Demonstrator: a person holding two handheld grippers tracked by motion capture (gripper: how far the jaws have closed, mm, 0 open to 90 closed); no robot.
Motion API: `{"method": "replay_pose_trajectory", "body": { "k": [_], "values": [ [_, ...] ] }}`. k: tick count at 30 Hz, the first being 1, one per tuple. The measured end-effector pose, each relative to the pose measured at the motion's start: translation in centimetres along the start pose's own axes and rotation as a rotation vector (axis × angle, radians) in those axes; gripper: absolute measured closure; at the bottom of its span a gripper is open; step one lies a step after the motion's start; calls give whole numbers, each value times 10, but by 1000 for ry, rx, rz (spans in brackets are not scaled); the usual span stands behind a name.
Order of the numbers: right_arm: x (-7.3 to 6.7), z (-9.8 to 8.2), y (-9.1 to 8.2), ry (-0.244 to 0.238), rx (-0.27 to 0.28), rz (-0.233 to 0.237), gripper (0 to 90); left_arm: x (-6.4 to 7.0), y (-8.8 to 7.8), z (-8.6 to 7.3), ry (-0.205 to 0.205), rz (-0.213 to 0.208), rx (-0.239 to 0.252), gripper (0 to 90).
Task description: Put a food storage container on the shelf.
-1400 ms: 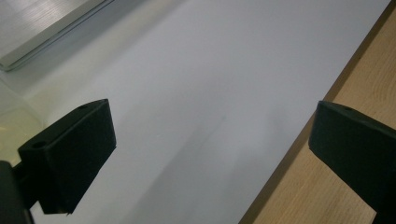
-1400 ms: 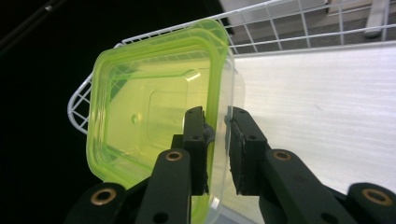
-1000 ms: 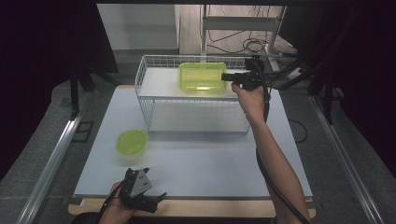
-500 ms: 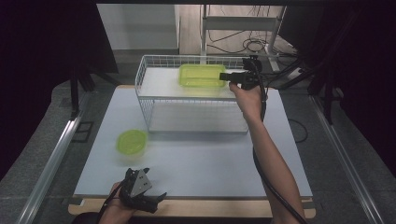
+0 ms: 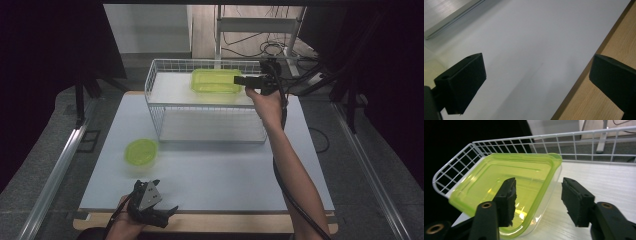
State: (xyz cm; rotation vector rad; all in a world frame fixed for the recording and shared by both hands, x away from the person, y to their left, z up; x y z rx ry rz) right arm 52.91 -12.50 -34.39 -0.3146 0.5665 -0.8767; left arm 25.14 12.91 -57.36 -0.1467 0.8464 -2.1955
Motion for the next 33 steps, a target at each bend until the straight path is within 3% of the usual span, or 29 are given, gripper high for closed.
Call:
{"method": "replay_pose_trajectory", "body": {
  "k": [6, 10, 16, 24, 26, 29, 33],
  "values": [
    [-10, -3, -12, -65, 0, 36, 312, -5, -4, 4, -101, -41, 50, 31],
    [-16, -11, -18, -123, -5, 45, 233, -10, -3, 1, -146, -37, 57, 33],
    [-22, -30, -29, -182, -5, 61, 195, -9, -4, 3, -163, -42, 55, 37],
    [-34, -58, -44, -259, -7, 93, 175, -14, -5, 3, -127, -18, 83, 47],
    [-37, -66, -48, -280, -10, 93, 167, -16, -5, 3, -134, -19, 89, 53],
    [-41, -78, -53, -297, -11, 106, 154, -23, -7, 1, -191, -16, 93, 51],
    [-43, -96, -57, -321, -21, 112, 138, -25, -9, 2, -207, -18, 100, 50]
  ]
}}
Point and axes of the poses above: each handheld gripper's, and its own axes: y roughly forward along the jaws, z roughly out of its top, x roughly to its right, the point moved 7 cm from there along y, roughly forward along the jaws, and after that the axes turned 1 degree about z, right-handed, at the moved point
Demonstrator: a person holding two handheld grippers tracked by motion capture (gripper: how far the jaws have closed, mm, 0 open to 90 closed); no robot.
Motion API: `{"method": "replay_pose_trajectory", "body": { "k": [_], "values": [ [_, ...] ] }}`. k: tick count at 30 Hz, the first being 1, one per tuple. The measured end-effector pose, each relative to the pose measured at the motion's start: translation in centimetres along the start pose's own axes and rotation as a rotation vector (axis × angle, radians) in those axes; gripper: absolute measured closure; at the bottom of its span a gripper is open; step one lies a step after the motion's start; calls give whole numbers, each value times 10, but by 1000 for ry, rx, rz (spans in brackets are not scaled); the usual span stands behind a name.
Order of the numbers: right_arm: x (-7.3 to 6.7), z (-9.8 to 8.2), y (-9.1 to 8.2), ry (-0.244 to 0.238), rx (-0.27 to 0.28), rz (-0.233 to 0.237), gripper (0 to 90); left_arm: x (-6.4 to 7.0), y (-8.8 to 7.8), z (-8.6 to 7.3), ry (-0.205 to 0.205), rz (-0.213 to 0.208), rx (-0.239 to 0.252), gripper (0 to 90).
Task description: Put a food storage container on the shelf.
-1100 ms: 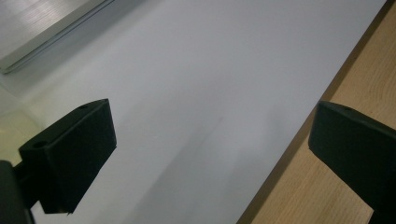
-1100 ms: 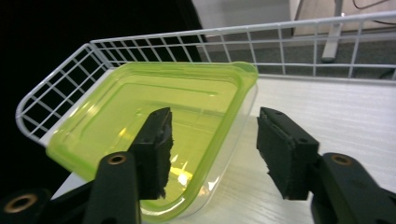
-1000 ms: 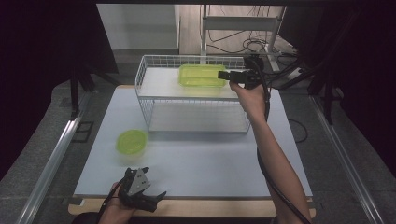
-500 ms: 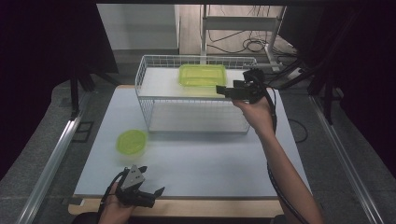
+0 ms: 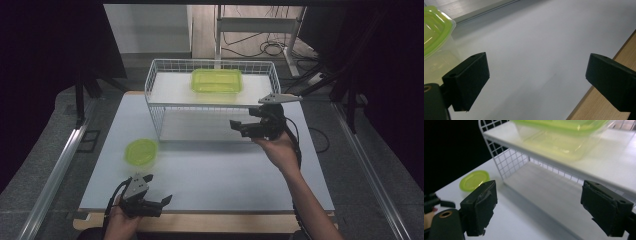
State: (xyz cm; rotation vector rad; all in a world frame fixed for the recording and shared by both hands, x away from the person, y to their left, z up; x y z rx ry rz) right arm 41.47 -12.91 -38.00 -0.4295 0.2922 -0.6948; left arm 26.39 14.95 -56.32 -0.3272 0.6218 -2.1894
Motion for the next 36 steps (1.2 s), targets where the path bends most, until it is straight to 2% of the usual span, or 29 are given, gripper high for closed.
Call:
{"method": "replay_pose_trajectory", "body": {
  "k": [6, 10, 13, 19, 24, 27, 32, 36],
  "values": [
    [-6, -21, -4, -11, -9, 11, 115, 3, 0, 2, 10, -8, 6, 48],
    [-8, -39, -10, -5, -7, 19, 89, 5, -3, 5, 20, -19, 32, 43],
    [-9, -47, -11, -6, -14, 19, 77, 6, -5, 7, 18, -28, 42, 42],
    [-13, -74, -15, -27, -1, 12, 62, 6, -4, 6, 32, -15, 22, 39],
    [-16, -95, -15, -51, -3, -15, 56, 4, -4, 4, 64, 19, 7, 36],
    [-19, -110, -14, -51, -14, -20, 56, 3, -4, 3, 57, 18, 12, 30],
    [-22, -132, -10, -84, -55, -37, 56, 2, -3, 3, 48, 2, 18, 16],
    [-23, -146, -5, -92, -80, -35, 55, 2, -1, 1, 67, 13, 8, 13]
  ]
}}
Point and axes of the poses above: each handheld gripper's, and its own axes: y roughly forward along the jaws, z roughly out of its top, x roughly to its right, the point moved 7 cm from there along y, roughly forward along the jaws, and after that the axes turned 1 degree about z, right-handed, at the moved point
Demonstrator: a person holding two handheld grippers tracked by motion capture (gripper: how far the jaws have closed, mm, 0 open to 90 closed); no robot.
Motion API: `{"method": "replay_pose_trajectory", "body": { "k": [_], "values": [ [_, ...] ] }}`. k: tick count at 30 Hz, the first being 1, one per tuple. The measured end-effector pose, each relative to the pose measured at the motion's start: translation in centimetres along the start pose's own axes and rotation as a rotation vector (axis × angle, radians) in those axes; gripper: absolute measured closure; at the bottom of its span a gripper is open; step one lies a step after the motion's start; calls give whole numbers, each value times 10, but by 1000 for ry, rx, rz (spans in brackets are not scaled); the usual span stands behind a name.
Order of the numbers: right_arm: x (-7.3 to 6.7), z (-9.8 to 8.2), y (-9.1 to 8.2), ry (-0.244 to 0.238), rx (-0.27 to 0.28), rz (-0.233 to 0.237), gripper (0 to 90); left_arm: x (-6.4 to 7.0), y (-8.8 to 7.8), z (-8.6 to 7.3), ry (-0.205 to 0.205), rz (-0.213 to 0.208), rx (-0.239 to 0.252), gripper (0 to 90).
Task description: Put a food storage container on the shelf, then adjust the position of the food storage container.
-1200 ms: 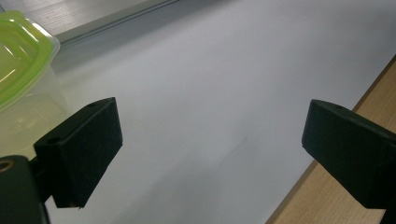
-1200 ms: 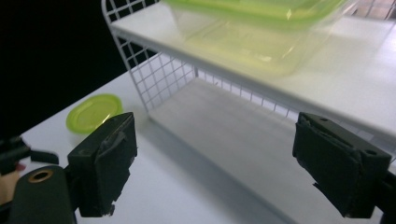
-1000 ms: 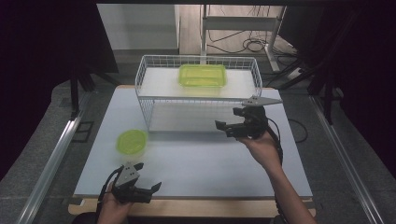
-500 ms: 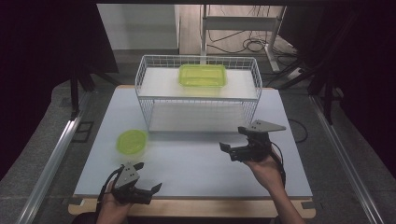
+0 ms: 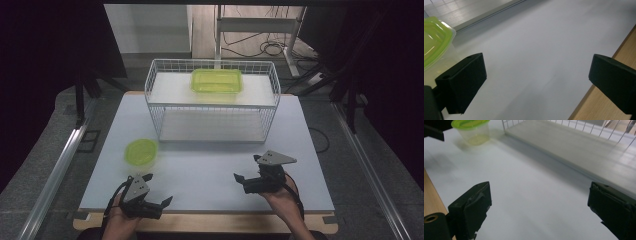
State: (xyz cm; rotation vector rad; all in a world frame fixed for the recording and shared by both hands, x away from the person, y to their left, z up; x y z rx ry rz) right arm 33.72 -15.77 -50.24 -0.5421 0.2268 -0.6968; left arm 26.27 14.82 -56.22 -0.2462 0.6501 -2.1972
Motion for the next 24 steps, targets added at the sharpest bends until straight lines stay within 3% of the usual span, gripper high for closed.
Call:
{"method": "replay_pose_trajectory", "body": {
  "k": [6, 12, 16, 24],
  "values": [
    [-2, -18, 3, -24, -35, 10, 45, 0, 0, -1, 6, 6, -7, 13],
    [7, -39, 2, -36, -92, -10, 46, 1, 2, -1, 14, 4, -10, 12],
    [10, -42, 5, -25, -102, -11, 46, 2, 2, -2, 15, 5, -19, 12],
    [10, -44, 7, -49, -128, -10, 46, 2, 3, 0, -5, 13, -54, 15]
  ]
}}
Point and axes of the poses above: each handheld gripper's, and its own axes: y roughly forward along the jaws, z roughly out of its top, x roughly to its right, the point moved 7 cm from there along y, roughly forward along the jaws, and after that the axes turned 1 degree about z, right-handed, at the moved point
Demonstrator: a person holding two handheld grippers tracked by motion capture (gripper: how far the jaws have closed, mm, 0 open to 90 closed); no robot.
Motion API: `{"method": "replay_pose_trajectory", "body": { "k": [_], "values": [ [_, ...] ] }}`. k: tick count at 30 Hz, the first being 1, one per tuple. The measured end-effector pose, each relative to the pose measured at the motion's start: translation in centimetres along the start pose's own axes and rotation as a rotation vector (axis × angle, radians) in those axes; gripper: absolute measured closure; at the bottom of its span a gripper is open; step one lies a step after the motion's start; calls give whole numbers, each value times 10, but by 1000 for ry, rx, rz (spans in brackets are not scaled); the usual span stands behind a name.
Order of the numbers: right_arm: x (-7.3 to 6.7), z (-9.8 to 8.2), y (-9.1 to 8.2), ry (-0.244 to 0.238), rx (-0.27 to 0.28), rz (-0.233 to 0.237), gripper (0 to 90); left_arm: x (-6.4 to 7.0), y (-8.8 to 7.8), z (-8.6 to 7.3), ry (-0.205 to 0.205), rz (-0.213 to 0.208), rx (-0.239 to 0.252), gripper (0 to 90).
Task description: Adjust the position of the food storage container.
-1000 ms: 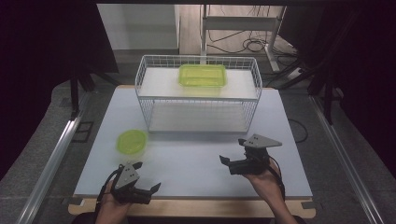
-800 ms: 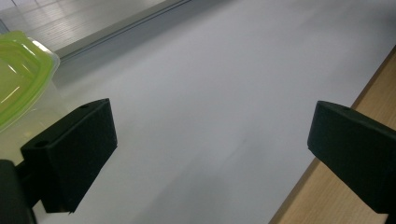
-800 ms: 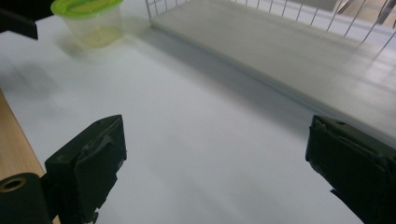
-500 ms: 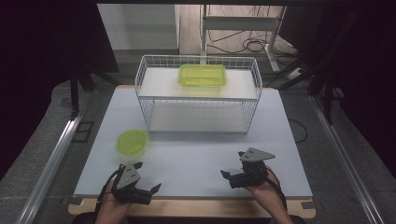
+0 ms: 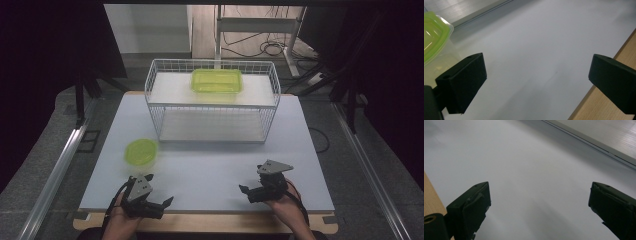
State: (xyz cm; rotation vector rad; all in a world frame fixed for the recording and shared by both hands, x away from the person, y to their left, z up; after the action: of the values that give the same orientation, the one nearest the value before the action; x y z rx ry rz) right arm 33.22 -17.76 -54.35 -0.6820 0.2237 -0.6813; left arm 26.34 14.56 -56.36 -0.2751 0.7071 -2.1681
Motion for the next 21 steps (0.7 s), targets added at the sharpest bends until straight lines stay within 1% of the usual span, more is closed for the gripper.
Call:
{"method": "replay_pose_trajectory", "body": {
  "k": [4, 6, 8, 10, 12, 13, 14, 15, 16, 17, 18, 19, 20, 21],
  "values": [
    [2, 0, 0, 4, -6, -9, 46, -2, -3, 3, -15, 1, -12, 10],
    [3, 0, -1, 1, -4, -14, 46, -4, -6, 6, -33, -12, 0, 10],
    [3, 1, -2, -3, -3, -18, 47, -9, -7, 8, -40, -5, -4, 26],
    [2, 2, -3, -7, -3, -18, 47, -15, -9, 11, -30, 9, -1, 81],
    [2, 3, -3, -7, -4, -15, 47, -22, -13, 15, -34, 15, 3, 196],
    [2, 2, -3, -3, -6, -13, 48, -25, -15, 18, -37, -9, 11, 289],
    [1, 2, -2, 7, -7, -3, 49, -27, -17, 20, -42, -36, 22, 434],
    [0, 3, -2, 18, -8, 11, 49, -31, -18, 23, -47, -35, 26, 515],
    [-2, 3, -2, 28, -4, 26, 49, -35, -19, 25, -46, -21, 19, 567],
    [-4, 4, -2, 30, -4, 36, 50, -40, -20, 26, -41, -3, 11, 637],
    [-5, 4, -2, 30, -5, 40, 50, -45, -20, 28, -39, 21, 1, 684],
    [-6, 4, -2, 25, -8, 41, 51, -45, -20, 28, -39, 21, 1, 729],
    [-7, 4, -1, 20, -8, 45, 52, -58, -21, 31, -24, 62, -15, 776],
    [-8, 4, -1, 19, -11, 48, 53, -67, -21, 33, -21, 84, -20, 826]
  ]
}}
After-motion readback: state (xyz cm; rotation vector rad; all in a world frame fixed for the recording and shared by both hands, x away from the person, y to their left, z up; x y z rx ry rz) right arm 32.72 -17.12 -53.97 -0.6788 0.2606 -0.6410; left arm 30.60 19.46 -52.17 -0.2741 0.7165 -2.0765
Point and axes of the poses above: each handheld gripper's, and its own axes: y roughly forward along the jaws, z roughly out of its top, x roughly to its right, the point moved 7 cm from there along y, roughly forward along the jaws, and after that the axes turned 1 degree about z, right-handed, at the moved point
